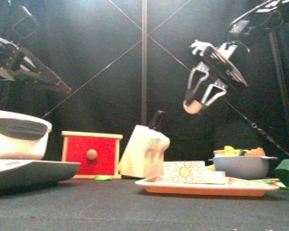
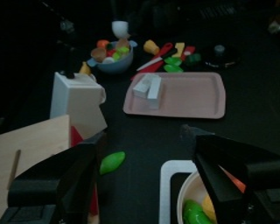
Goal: Hand over egg half
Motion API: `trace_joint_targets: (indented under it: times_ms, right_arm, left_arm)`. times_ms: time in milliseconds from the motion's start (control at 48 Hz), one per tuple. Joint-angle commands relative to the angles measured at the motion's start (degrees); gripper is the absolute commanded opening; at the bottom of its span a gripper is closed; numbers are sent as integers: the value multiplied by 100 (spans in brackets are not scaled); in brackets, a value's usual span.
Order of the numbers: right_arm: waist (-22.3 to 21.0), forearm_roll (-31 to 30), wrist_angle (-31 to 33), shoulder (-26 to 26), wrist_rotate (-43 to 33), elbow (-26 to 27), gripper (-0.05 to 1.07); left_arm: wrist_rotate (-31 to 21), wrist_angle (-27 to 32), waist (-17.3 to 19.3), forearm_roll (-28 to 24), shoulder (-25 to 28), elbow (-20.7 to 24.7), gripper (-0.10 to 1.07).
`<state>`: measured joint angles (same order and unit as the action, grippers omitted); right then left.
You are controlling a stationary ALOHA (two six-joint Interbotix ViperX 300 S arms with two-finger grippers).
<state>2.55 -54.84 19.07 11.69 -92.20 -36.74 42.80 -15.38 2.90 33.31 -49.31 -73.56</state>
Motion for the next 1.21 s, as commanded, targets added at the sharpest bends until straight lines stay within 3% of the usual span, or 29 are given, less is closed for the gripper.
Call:
trace_joint_targets:
  times_ms: [0,125,271,375,521,604,854,1188]
  right_arm:
    - [44,-334,-448,-343,9,448,71]
    - [62,-853,-483,-932,9,1020,71]
    - [53,-1090,-501,-1195,-9,1503,71]
    - [35,-1063,-536,-1345,0,1696,71]
    - [53,-958,-826,-1503,-44,1846,70]
    - [26,-712,-1099,-1512,-18,1846,70]
    - [26,-545,-1907,-1617,9,1775,70]
    - [26,-501,-1942,-1705,0,1819,70]
  left_arm:
    - [0,-62,167,-18,-9,70,101]
    - [79,185,88,-246,35,26,101]
    - [62,114,-563,-1661,378,70,101]
    - [62,-571,-1099,-2355,729,202,101]
    - [299,-1907,-1125,-2997,1362,255,101]
    - [580,-2004,-1125,-3507,1758,378,101]
    - [861,-1995,-1063,-3568,2593,835,101]
    - [1116,-2153,-932,-3568,2883,914,99]
